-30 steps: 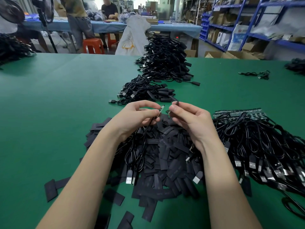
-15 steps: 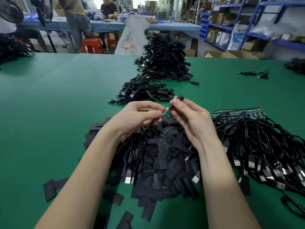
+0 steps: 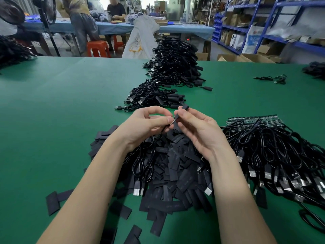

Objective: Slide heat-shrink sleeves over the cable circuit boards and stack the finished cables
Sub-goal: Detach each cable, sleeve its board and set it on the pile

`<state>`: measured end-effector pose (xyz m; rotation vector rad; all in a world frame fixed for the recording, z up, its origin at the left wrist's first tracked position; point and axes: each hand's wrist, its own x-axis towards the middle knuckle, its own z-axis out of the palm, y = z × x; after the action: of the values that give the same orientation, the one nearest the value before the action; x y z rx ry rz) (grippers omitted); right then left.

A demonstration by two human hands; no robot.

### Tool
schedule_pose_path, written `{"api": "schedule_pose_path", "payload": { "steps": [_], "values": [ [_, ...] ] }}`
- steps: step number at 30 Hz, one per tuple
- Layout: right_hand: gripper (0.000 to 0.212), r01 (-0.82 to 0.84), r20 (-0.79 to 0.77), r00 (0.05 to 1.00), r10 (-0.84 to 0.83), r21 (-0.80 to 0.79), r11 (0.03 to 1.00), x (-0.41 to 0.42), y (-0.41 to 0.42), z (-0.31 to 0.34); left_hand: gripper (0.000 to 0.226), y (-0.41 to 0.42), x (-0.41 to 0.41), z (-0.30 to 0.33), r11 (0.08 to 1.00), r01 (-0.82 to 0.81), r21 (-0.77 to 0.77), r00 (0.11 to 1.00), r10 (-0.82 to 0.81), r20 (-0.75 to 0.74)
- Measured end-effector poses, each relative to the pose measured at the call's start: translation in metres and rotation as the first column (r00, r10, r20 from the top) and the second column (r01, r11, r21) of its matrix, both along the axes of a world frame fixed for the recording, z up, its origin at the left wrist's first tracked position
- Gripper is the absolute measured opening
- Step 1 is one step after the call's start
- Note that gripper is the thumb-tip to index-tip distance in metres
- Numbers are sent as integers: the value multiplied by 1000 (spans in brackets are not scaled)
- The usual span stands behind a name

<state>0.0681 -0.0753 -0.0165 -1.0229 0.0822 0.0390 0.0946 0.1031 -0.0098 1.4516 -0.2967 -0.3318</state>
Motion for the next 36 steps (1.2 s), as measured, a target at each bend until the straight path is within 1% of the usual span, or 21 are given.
{"api": "schedule_pose_path", "payload": {
  "steps": [2, 4, 6, 10, 14, 18, 21, 25, 28, 33, 36],
  "values": [
    [38, 46, -1, 999, -46, -17, 999, 1, 2, 0, 6, 1, 1, 1, 998, -14, 69, 999, 12, 37],
    [31, 84, -14, 996, -84, 27, 996, 2, 2, -2, 10, 4, 2, 2, 986, -7, 167, 997, -7, 80],
    [23, 113, -31, 993, -112, 51, 992, 3, 2, -3, 14, 7, 2, 2, 976, -3, 216, 995, -18, 96],
    [23, 126, -48, 991, -123, 69, 990, 4, 2, -3, 11, 8, 2, 1, 978, -50, 203, 989, 20, 148],
    [23, 130, -52, 991, -126, 99, 987, 5, 2, -4, 12, 3, 1, 1, 968, -65, 241, 975, 11, 221],
    [19, 127, -55, 991, -121, 111, 986, 5, 4, -5, 13, 2, 1, 1, 973, -79, 216, 970, 26, 240],
    [22, 129, -46, 991, -125, 112, 985, 5, 3, -5, 13, 2, 1, 2, 965, -99, 243, 957, 26, 289],
    [22, 125, -36, 992, -122, 84, 989, 6, 2, -6, 9, 1, 1, 3, 944, -137, 299, 939, 28, 343],
    [21, 111, -16, 994, -110, 30, 993, 6, 0, -6, 9, -2, 0, 1, 932, -180, 315, 925, 51, 378],
    [36, 89, -2, 996, -89, -15, 996, 6, 2, -9, 6, -4, 0, -1, 936, -210, 281, 908, 81, 411],
    [28, 83, 2, 997, -83, -30, 996, 6, 3, -9, 7, -5, 0, -3, 942, -221, 253, 906, 103, 411]
  ]
}}
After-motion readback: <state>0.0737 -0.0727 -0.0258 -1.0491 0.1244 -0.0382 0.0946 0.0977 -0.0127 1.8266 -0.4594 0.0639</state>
